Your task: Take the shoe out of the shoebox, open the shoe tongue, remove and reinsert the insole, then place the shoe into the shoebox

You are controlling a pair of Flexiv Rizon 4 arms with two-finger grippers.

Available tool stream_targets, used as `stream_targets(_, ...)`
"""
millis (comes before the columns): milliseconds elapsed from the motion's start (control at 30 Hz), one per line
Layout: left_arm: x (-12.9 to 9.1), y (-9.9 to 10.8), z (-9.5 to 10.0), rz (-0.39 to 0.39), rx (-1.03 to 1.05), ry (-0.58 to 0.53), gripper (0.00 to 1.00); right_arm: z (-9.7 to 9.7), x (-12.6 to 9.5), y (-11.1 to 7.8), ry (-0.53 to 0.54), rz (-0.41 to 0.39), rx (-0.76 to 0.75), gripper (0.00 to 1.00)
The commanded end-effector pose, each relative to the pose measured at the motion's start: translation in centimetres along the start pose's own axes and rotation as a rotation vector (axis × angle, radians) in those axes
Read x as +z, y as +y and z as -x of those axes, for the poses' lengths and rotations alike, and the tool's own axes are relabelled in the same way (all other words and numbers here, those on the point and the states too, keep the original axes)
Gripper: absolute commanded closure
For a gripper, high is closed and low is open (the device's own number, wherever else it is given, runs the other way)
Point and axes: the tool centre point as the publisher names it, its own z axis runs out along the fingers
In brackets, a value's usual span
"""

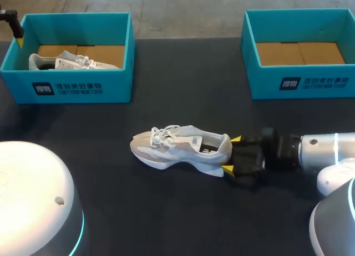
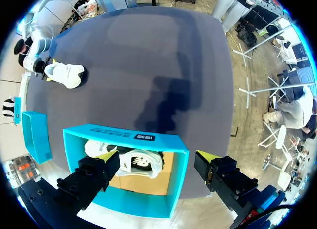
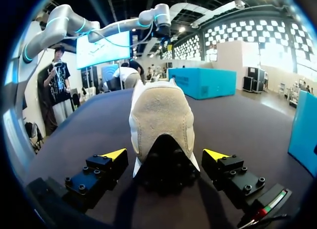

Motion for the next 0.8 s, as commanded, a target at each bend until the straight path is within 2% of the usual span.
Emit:
stream_targets(33,0.0,-0.1,0.0,0.002,0.0,0.002,0.0,-0.1,0.0,-0.3,-0.017,0.016,0.002,0.0)
stream_targets(800,0.0,-0.1,0.0,0.002,0.0,0.002,0.0,0.6,1.4,-0.1,-0.013,0.048,0.006,0.0)
